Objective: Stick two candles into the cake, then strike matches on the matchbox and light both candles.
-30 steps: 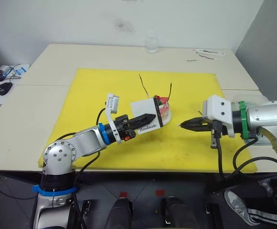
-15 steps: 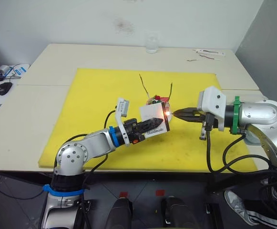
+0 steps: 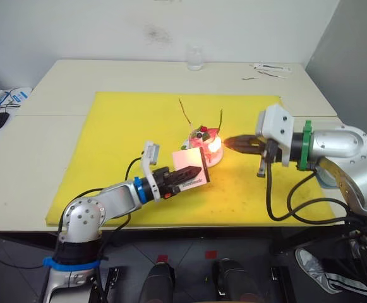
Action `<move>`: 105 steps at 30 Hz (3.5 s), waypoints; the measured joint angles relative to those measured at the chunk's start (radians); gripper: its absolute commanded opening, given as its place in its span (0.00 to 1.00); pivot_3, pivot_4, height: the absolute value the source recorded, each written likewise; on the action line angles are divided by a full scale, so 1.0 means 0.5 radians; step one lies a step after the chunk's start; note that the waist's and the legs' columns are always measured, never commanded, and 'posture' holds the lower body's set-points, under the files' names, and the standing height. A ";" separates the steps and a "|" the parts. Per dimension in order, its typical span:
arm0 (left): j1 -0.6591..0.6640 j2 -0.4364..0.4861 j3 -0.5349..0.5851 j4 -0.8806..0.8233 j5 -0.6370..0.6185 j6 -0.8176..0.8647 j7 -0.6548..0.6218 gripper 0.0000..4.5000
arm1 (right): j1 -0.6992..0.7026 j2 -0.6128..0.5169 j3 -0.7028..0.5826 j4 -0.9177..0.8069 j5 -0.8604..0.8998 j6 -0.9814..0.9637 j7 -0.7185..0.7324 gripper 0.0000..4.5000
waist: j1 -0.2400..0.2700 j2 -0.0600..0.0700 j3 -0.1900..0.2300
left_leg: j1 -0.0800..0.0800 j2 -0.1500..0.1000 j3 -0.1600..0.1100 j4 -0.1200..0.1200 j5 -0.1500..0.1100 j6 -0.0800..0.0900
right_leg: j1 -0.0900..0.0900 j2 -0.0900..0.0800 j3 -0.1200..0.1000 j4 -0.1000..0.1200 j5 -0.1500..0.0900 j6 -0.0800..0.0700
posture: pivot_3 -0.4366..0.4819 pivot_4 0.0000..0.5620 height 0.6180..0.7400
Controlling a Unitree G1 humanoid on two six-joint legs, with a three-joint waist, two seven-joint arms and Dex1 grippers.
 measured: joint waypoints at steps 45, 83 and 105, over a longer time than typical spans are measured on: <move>0.114 -0.074 0.030 -0.206 -0.172 -0.061 0.238 0.00 | -0.626 0.918 0.269 1.528 -0.821 -0.763 -0.577 0.01 | 0.005 0.000 0.000 | -0.003 0.001 0.000 -0.003 0.000 0.000 | -0.004 0.004 0.003 0.001 0.005 0.007 | 0.48 0.27 1.00; 0.053 0.001 -0.048 -0.192 -0.178 -0.053 0.145 0.00 | -0.313 0.569 -0.080 0.291 -0.407 -0.110 -0.351 0.01 | 0.016 0.000 0.000 | -0.004 0.001 -0.002 -0.004 0.000 0.000 | -0.004 0.003 0.001 -0.001 0.001 0.000 | 0.48 0.27 1.00; -0.051 -0.039 -0.167 -0.073 -0.012 -0.050 -0.055 0.00 | 0.608 -0.117 -0.855 0.602 -0.666 0.242 -1.032 0.01 | 0.001 0.004 0.000 | -0.003 0.000 0.003 -0.002 0.000 0.000 | -0.004 0.005 0.007 0.000 -0.001 -0.003 | 0.48 0.27 1.00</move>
